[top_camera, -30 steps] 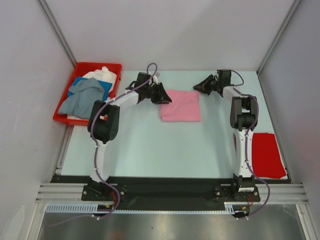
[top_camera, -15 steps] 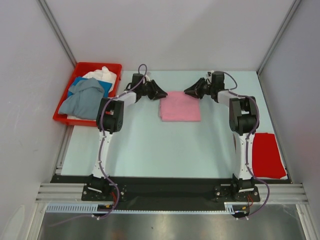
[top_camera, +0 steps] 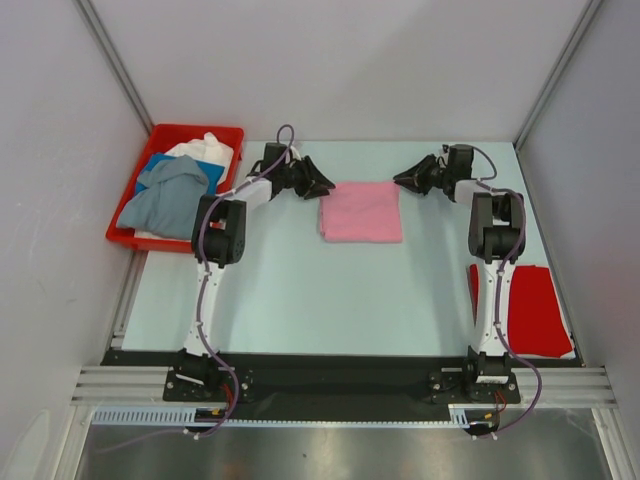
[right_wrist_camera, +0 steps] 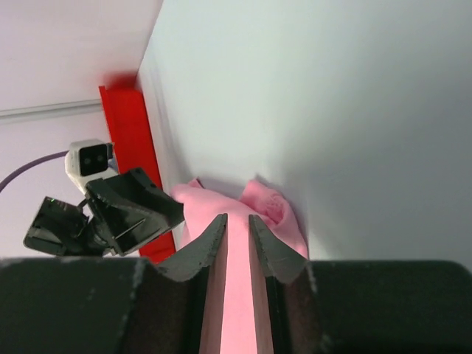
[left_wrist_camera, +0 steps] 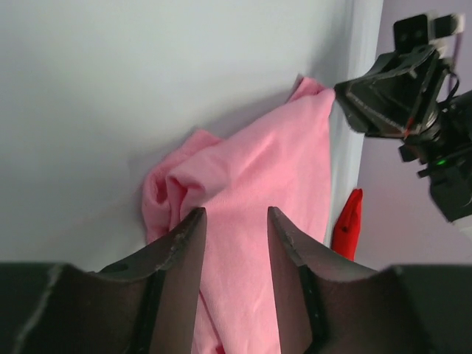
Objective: Fold and stack the t-shirts
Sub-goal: Fold the tshirt
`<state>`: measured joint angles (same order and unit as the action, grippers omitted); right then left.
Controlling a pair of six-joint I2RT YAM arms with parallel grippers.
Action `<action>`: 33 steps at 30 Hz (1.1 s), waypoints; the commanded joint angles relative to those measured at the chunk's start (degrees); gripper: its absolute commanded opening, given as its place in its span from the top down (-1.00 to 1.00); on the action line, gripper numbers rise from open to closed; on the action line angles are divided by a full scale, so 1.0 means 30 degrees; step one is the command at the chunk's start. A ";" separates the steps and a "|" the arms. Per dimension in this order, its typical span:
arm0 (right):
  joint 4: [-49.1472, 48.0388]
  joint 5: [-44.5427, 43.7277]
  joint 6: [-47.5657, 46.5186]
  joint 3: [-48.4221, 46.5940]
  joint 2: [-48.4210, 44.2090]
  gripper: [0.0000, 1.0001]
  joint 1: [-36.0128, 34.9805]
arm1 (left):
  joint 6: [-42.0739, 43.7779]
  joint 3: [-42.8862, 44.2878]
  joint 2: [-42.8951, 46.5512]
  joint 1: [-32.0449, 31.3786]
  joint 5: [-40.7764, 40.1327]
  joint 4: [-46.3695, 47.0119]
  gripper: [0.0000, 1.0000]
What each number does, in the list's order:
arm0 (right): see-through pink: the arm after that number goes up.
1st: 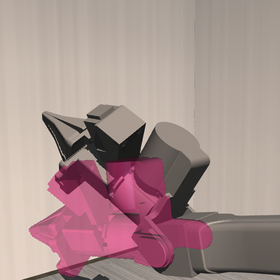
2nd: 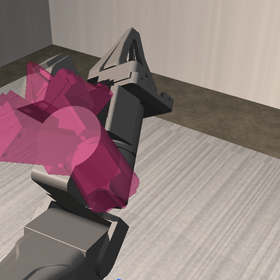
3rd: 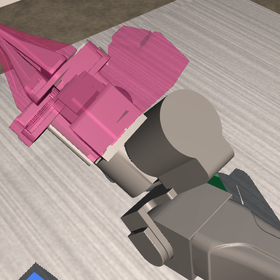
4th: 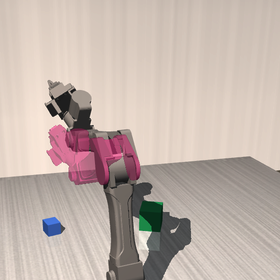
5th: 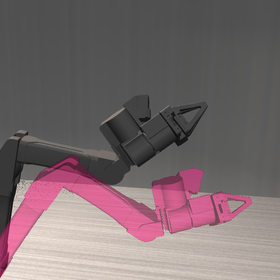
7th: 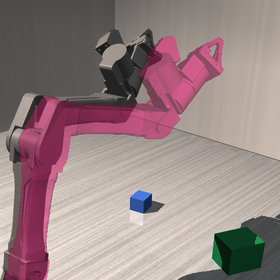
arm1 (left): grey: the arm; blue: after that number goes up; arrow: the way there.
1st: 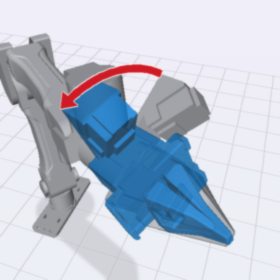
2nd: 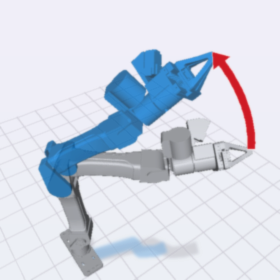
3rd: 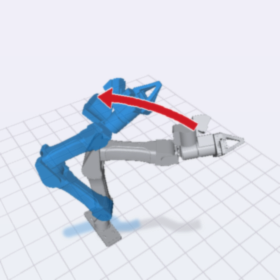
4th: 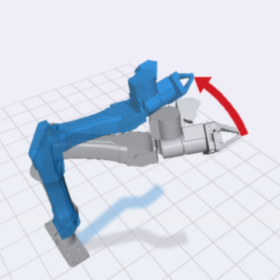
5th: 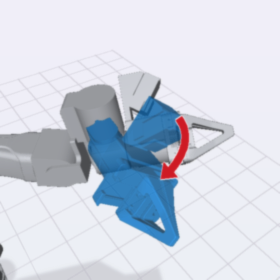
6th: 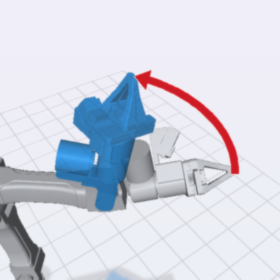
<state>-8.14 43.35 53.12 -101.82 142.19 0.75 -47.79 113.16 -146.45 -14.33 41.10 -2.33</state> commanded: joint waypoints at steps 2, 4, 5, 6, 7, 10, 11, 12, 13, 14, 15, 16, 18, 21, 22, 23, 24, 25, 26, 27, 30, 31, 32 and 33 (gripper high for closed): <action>0.4461 0.0342 -0.2934 -0.1100 -0.2768 0.53 -0.0103 | 0.3378 -0.1240 0.4711 -0.0056 -0.0631 -0.2354 0.08; 0.5026 0.0955 -0.3438 -0.0052 -0.3681 0.51 -0.0193 | 0.4471 -0.2904 0.6095 -0.0524 -0.1188 -0.3617 0.09; 0.4854 0.1278 -0.3324 0.0478 -0.4556 0.51 -0.0831 | 0.4504 -0.3845 0.7176 -0.0672 -0.1017 -0.3010 0.12; 0.4447 0.1745 -0.3091 0.1179 -0.4855 0.50 -0.1098 | 0.4127 -0.4956 0.7709 -0.0847 -0.0638 -0.2249 0.16; 0.4123 0.2707 -0.2828 0.1708 -0.5090 0.51 -0.1304 | 0.3572 -0.7172 0.8033 -0.1110 0.0207 -0.1401 0.20; 0.3535 0.3825 -0.2971 0.3438 -0.5677 0.52 -0.2475 | 0.1520 -1.0811 0.8651 -0.1696 0.0888 0.1883 0.45; 0.3360 0.4062 -0.3058 0.4225 -0.5736 0.53 -0.2797 | 0.1168 -1.1349 0.8709 -0.1815 0.0947 0.2730 0.48; 0.3300 0.4297 -0.3175 0.4523 -0.5737 0.56 -0.3177 | 0.1077 -1.1818 0.8478 -0.1932 0.0919 0.3000 0.49; 0.3097 0.4850 -0.3235 0.4932 -0.5650 0.58 -0.3384 | 0.1048 -1.2345 0.8244 -0.2020 0.0831 0.3176 0.50; 0.3066 0.5146 -0.3380 0.5255 -0.5533 0.62 -0.3531 | 0.1047 -1.2466 0.8009 -0.2050 0.0773 0.3381 0.52; 0.3268 0.5323 -0.3672 0.5897 -0.5474 0.70 -0.3591 | 0.1105 -1.2555 0.7717 -0.2050 0.0772 0.3354 0.54; 0.3358 0.5266 -0.4255 0.6280 -0.5328 0.71 -0.3562 | 0.1280 -1.2439 0.7105 -0.1963 0.0482 0.3035 0.56; 0.3416 0.5236 -0.4873 0.7506 -0.5268 0.74 -0.3359 | 0.1954 -1.2176 0.6545 -0.1846 -0.0105 0.1834 0.58; 0.2921 0.5091 -0.5228 0.8945 -0.5180 0.77 -0.2422 | 0.2306 -1.2524 0.6570 -0.1641 -0.0720 0.1478 0.61; 0.2890 0.4916 -0.5024 0.9849 -0.5325 0.78 -0.1752 | 0.2336 -1.2932 0.6716 -0.1524 -0.0751 0.1537 0.61; 0.2223 0.4769 -0.5051 1.0148 -0.5500 0.80 -0.1485 | 0.2539 -1.3052 0.7066 -0.1465 -0.0751 0.1451 0.61; 0.2303 0.4507 -0.5197 1.0325 -0.5734 0.80 -0.1308 | 0.2657 -1.3082 0.7243 -0.1464 -0.0780 0.1247 0.61; 0.2594 0.4330 -0.5488 1.0356 -0.5940 0.80 -0.1161 | 0.2804 -1.3054 0.7477 -0.1493 -0.0665 0.1071 0.61; 0.4395 0.4096 -0.6593 0.9892 -0.6406 0.80 -0.1131 | 0.2892 -1.3053 0.7741 -0.1523 -0.0548 0.0924 0.60; 0.5080 0.3862 -0.6923 0.9510 -0.6613 0.80 -0.1188 | 0.2893 -1.3024 0.8381 -0.1581 -0.0401 0.0922 0.60; 0.5469 0.3947 -0.6461 0.8864 -0.7551 0.80 -0.1743 | 0.2864 -1.2703 0.9613 -0.1991 -0.0020 0.0073 0.52; 0.5265 0.4063 -0.6226 0.8688 -0.7727 0.80 -0.2007 | 0.2516 -1.2528 0.9763 -0.2137 0.0184 0.0102 0.52; 0.5263 0.4094 -0.6078 0.8077 -0.7816 0.80 -0.2415 | 0.2222 -1.2526 0.9939 -0.2196 0.0273 0.0508 0.51; 0.5263 0.4036 -0.5584 0.7810 -0.7788 0.80 -0.3057 | 0.1900 -1.2555 1.0057 -0.2197 0.0419 0.0715 0.50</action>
<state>7.01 55.94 36.01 -74.06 122.89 -3.84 -42.02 75.37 -121.21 -20.36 42.28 -0.43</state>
